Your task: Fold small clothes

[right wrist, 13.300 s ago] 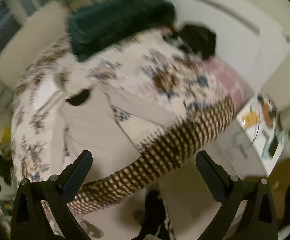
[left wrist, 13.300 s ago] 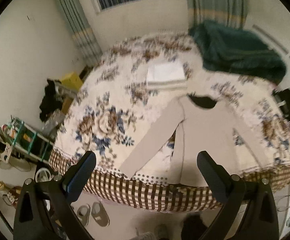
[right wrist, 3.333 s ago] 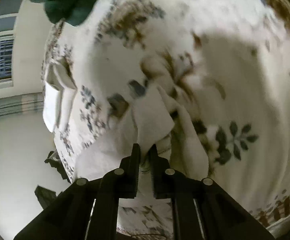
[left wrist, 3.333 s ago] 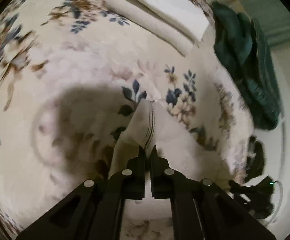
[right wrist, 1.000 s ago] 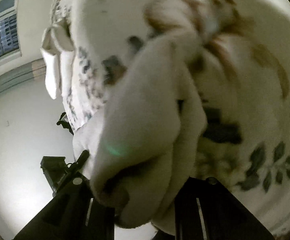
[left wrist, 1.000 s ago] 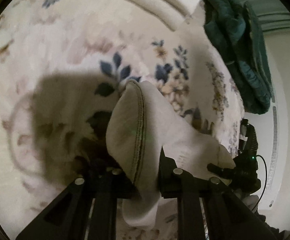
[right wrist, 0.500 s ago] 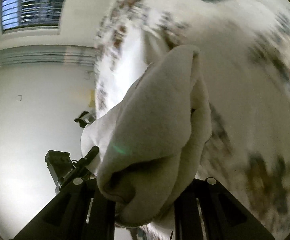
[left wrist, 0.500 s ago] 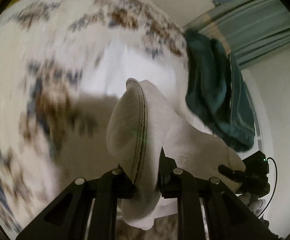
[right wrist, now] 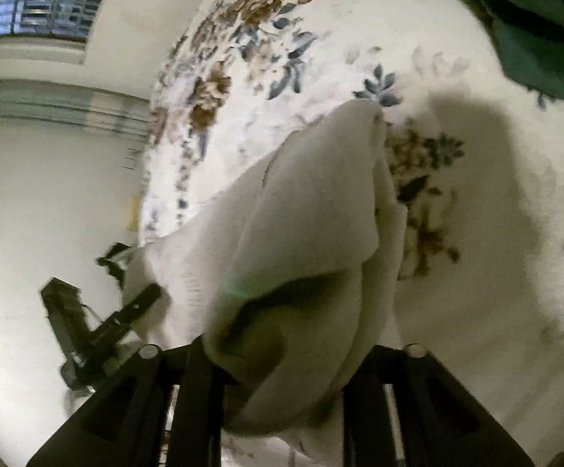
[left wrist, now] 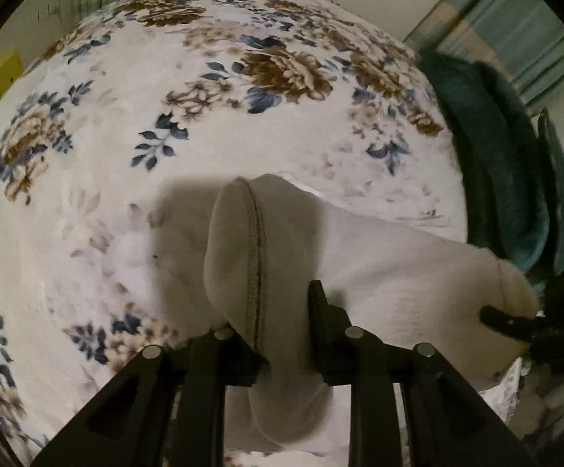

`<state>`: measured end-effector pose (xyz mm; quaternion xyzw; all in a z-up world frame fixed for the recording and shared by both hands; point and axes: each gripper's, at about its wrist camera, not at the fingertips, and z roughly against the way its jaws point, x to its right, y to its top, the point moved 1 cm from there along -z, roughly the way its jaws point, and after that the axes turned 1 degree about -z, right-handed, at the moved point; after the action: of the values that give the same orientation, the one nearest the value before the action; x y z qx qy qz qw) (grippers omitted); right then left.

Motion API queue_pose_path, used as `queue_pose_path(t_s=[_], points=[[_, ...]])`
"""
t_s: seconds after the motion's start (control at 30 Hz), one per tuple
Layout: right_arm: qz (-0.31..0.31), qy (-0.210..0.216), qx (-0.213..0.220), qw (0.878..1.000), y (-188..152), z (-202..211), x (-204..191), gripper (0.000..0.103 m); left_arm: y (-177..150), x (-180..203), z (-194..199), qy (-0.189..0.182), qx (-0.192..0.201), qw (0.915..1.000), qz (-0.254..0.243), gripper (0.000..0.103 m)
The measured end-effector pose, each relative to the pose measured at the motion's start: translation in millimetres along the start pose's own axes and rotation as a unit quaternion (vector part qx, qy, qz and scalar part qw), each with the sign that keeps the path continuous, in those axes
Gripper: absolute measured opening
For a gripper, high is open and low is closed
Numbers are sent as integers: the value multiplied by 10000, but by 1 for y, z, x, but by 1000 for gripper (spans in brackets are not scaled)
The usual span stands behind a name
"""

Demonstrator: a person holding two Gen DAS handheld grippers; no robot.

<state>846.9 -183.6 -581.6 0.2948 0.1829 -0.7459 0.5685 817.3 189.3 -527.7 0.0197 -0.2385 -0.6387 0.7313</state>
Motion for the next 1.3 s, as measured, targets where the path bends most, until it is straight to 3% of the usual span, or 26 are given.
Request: queue_pose_path(t_s=[0.03,0.07,0.13,0.17,0.2,0.23,0.3,0.4,0.63,0.77,1.03,1.3], points=[[127,-203,43,9997,-8,10,2,50,-1,0,3,35,37,10000,18,26],[300,-433,139,9985,-10,14,-3,56,-3,1,7,188,107,9998,9,34],[682,-1196,413,9896,-16,22,-15,97,-8,4,20,485,356,9982,-53,36],[836,-1531,515,9833,-19,25,-21,103,-12,4,28,638,517,9966,-69,51],[1080,-2009,688,9712,-27,31,-31,103,-16,5,34,801,559,9952,-96,66],[1233,-2324,787,9616,-33,35,-37,103,-19,5,38,943,578,9938,-122,97],[1754,-3166,1039,9264,-53,42,-56,103,-29,9,50,1128,690,9911,-137,103],[2193,-3842,1345,8867,-91,56,-75,103,-50,22,77,1401,888,9859,-206,103],[1857,-3692,1707,8945,-176,134,-111,103,-96,58,150,1683,1129,9783,-429,103],[1781,-3703,2011,8892,-236,197,-145,103,-123,80,208,1816,1305,9727,-624,103],[1814,-3608,2635,8761,-352,329,-213,103,-189,124,346,1718,1729,9661,-846,103],[2160,-3232,3299,8603,-476,464,-268,103,-259,164,463,1581,2168,9599,-805,103]])
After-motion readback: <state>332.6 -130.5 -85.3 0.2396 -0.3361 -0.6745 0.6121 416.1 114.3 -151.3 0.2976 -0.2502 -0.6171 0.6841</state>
